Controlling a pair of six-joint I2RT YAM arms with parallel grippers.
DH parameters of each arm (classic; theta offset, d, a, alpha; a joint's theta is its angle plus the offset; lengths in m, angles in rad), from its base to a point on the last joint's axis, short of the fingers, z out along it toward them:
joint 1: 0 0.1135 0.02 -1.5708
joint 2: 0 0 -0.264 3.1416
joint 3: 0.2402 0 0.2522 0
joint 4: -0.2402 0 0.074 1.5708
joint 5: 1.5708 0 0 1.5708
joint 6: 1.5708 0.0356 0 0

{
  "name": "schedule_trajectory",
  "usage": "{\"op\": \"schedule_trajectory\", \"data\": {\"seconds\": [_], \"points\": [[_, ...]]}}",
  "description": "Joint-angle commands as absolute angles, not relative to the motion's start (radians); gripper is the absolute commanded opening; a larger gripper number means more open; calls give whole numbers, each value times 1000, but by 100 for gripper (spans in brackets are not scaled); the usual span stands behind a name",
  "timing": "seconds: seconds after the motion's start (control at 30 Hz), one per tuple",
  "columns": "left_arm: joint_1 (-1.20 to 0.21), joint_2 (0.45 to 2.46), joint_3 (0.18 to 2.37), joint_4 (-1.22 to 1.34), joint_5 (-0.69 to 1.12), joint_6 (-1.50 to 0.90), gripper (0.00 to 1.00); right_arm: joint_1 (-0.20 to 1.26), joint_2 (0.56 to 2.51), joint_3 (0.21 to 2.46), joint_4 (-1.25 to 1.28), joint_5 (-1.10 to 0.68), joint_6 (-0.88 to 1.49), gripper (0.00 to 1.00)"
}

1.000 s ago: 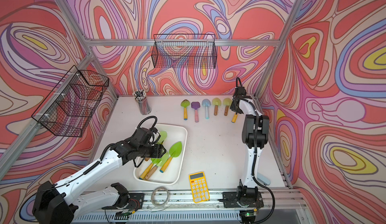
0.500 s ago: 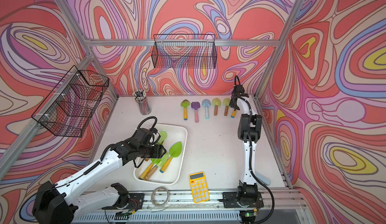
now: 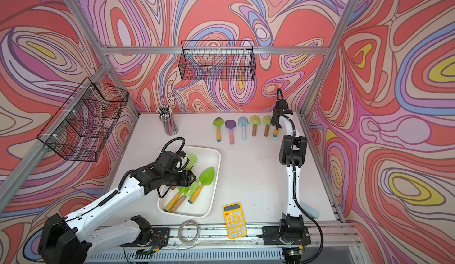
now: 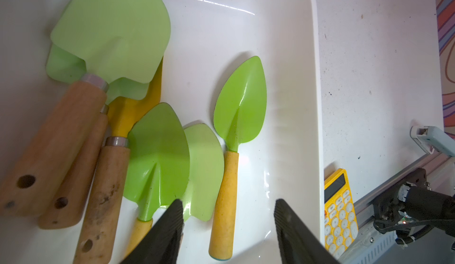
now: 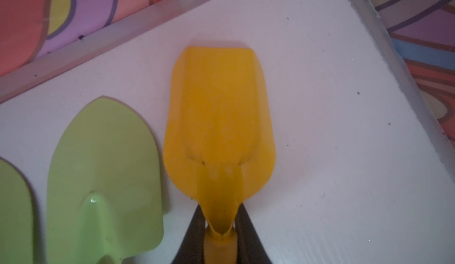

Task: Take the shovel out of the storage box
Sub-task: Place the shovel at the center of the board, then pick up the shovel from the storage box.

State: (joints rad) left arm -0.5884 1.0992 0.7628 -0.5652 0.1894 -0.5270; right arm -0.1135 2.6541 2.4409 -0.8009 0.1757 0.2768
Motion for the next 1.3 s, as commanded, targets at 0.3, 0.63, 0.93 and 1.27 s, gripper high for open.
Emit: {"op": "schedule_trajectory", "data": {"seconds": [0.3,0.63,0.93,1.27], "points": [[-592,1105,777,-634,150,-502,68,-123,2531,2298,-774,118,313,39],[-614,1132,788,-663,166,-501,63,-123,2201,1997,-653,73,381,47],[-766,1182,758,-695,59,-572,59,-28,1847,1592,-509,-17,454,46],[-891,1243,703,-717,-44,-659,59,222,1671,1386,-483,-59,449,45]]}}
